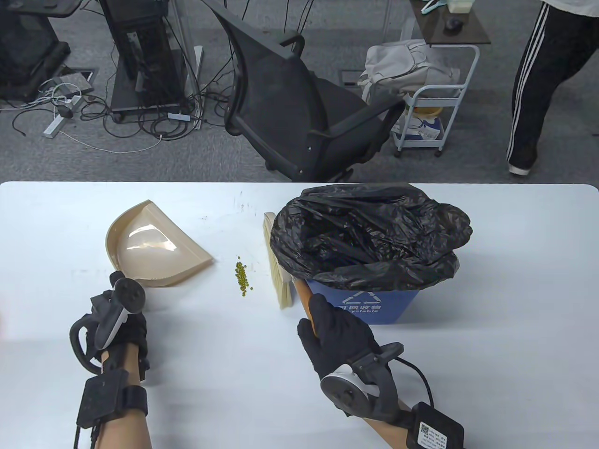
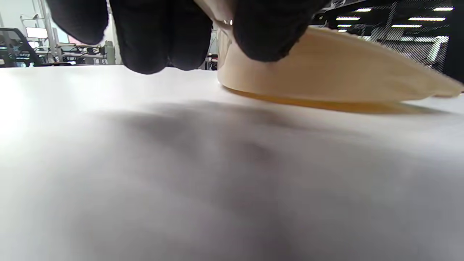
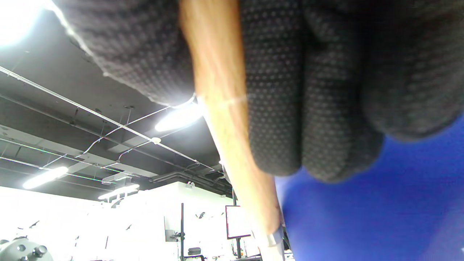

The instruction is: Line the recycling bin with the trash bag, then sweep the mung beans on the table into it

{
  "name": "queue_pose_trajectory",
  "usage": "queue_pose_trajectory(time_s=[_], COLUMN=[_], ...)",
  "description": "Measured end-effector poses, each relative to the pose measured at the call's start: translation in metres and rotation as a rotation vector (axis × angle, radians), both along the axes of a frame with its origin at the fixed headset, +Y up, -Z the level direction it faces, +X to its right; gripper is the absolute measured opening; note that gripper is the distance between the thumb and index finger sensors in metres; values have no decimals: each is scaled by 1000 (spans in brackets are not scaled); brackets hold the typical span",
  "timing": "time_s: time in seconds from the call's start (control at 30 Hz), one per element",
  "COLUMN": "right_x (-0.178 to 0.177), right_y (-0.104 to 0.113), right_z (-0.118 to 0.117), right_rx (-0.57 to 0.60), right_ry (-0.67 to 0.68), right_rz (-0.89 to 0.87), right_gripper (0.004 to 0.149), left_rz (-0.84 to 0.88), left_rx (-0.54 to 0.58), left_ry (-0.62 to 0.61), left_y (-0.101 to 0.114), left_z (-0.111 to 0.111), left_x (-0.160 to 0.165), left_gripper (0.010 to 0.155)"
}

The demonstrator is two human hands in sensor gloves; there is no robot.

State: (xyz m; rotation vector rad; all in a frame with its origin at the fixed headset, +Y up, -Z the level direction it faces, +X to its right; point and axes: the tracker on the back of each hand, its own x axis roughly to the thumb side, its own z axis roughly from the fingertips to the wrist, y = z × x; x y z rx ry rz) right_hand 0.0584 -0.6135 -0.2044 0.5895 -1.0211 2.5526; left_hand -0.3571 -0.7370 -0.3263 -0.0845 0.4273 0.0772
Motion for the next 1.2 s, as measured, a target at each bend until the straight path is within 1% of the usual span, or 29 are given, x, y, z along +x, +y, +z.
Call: queue_pose_trajectory(time_s=[0.2,0.33,0.47,0.53,0.6,0.77,0.83,0.93,1.07,1.2], right_x=[0,-1,-2,-3,-4,-7,-7,-7,-11,-17], right_y=[0,0,-1,-1,-1,1,1,2,2,4], right_z=[-1,-1,-1,-1,-1,-2,-3,-4,-6,-8], right_rx=[1,3,5,4,1,3,4,1,2,-6], right_ry=[-4,-6,-9,-14,-16,-25,-28,-33,-29,-19], right_rz=[2,8,17,22,25,27,28,27,41,58], right_gripper=[56,56,56,56,56,57,58,57,57,56], left_rz=[-20,-30,-38,-65,-80,-64,-67,-19,-6,-21], left_rx=[-17,-26,-29,-53,-35,-44,-28,-31,-53,-47], left_ry=[-96,-175,-238,-261,-286,-297,-305,-317,-324,-327], left_y=[14,21,24,24,22,24,25,23,20,18], left_z=[13,27,40,48,53,61,64,67,68,68], left_x=[11,23,32,39,43,43,41,37,34,36], left_gripper=[72,71,70,71,71,71,71,71,71,71])
